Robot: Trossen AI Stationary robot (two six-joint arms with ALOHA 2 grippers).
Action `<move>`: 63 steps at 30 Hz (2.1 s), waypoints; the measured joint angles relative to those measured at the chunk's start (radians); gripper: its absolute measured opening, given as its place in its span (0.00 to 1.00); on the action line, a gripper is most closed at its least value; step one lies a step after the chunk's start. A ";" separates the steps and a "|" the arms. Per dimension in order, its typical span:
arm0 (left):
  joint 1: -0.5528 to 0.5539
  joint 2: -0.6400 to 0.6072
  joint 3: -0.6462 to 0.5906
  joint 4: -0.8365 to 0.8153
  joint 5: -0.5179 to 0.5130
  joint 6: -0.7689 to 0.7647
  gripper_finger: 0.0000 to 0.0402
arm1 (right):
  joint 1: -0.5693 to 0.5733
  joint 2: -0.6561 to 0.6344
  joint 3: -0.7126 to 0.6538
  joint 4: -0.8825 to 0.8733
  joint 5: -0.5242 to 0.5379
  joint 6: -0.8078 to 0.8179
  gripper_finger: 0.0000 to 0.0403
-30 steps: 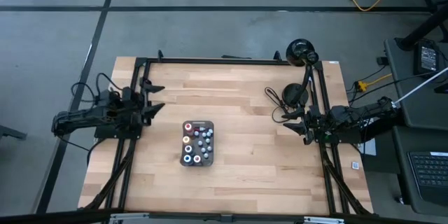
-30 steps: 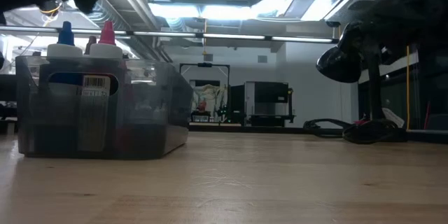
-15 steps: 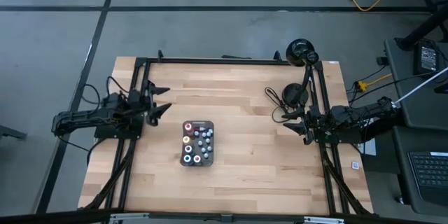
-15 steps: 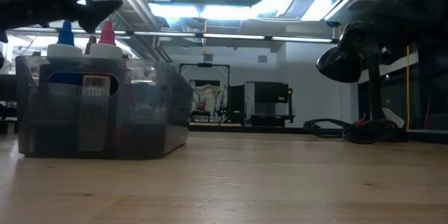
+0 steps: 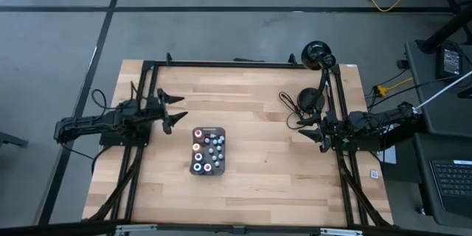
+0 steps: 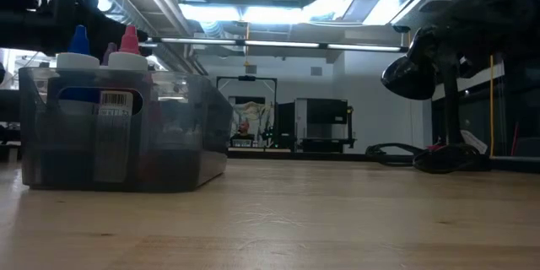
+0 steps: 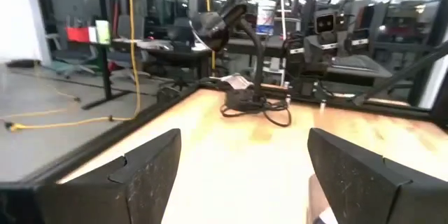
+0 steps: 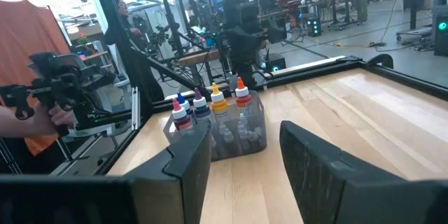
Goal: Pick & Place food coloring
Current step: Return to Home Position
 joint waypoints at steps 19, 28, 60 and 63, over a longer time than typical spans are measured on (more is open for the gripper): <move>0.000 0.033 0.000 -0.003 0.018 -0.023 0.76 | 0.000 0.000 0.000 0.000 0.000 0.000 0.43; 0.000 0.034 0.000 -0.003 0.018 -0.023 0.76 | 0.000 0.000 0.000 0.000 0.000 0.000 0.43; 0.000 0.034 0.000 -0.003 0.018 -0.023 0.76 | 0.000 0.000 0.000 0.000 0.000 0.000 0.43; 0.000 0.034 0.000 -0.003 0.018 -0.023 0.76 | 0.000 0.000 0.000 0.000 0.000 0.000 0.43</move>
